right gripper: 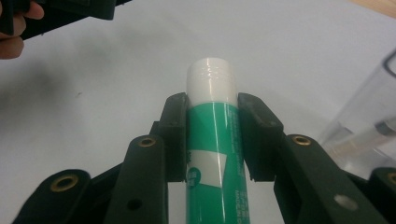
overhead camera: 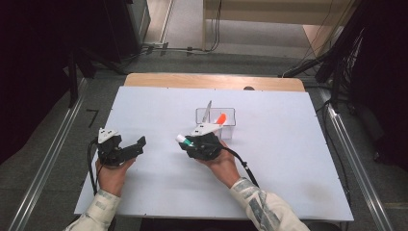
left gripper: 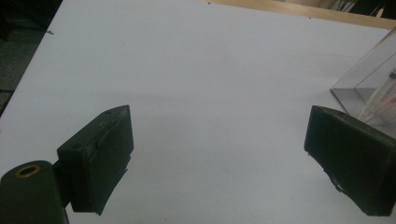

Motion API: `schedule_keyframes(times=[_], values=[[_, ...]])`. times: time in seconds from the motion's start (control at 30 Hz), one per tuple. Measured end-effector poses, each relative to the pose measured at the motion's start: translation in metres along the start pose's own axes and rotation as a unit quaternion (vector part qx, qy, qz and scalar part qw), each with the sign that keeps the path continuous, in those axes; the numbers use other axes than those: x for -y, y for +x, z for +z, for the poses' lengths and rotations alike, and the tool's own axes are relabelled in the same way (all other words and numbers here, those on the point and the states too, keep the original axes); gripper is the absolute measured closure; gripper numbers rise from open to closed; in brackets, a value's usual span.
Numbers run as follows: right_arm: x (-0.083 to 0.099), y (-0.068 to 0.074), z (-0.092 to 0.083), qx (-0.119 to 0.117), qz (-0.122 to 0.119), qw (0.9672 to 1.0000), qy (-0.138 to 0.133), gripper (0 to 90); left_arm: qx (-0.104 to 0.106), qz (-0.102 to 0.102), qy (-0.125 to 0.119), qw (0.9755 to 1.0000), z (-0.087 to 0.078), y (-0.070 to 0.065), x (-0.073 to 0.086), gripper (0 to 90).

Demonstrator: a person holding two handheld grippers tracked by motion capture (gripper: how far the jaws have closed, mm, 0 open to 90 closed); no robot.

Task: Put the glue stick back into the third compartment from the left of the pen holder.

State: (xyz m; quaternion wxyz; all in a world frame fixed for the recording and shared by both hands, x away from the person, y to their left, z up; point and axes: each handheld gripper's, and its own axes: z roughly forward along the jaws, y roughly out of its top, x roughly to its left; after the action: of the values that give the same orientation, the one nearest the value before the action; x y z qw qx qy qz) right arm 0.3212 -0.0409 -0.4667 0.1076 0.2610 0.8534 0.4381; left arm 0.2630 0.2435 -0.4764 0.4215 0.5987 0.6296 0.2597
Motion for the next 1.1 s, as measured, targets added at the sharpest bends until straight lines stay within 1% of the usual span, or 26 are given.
schedule_keyframes(times=[0.1, 0.23, 0.57, 0.8, 1.1], values=[[0.004, -0.005, -0.008, 0.008, 0.002, 1.0000, -0.002, 63.0, 0.000, 0.000, 0.000, 1.0000, 0.000, 0.000, 0.000, 8.8], [0.009, -0.011, -0.020, 0.018, 0.008, 0.9997, -0.013, 63.0, 0.000, 0.000, 0.001, 1.0000, 0.000, 0.000, 0.000, 8.8], [0.012, -0.025, -0.046, 0.039, 0.019, 0.9986, -0.031, 63.0, -0.001, 0.001, 0.003, 1.0000, 0.001, -0.001, 0.000, 8.8], [0.012, -0.039, -0.064, 0.059, 0.035, 0.9963, -0.052, 63.0, -0.001, 0.001, 0.004, 1.0000, 0.002, -0.001, 0.001, 8.8], [0.012, -0.053, -0.081, 0.083, 0.047, 0.9932, -0.066, 63.0, -0.001, 0.001, 0.005, 1.0000, 0.002, -0.002, 0.001, 8.8]])
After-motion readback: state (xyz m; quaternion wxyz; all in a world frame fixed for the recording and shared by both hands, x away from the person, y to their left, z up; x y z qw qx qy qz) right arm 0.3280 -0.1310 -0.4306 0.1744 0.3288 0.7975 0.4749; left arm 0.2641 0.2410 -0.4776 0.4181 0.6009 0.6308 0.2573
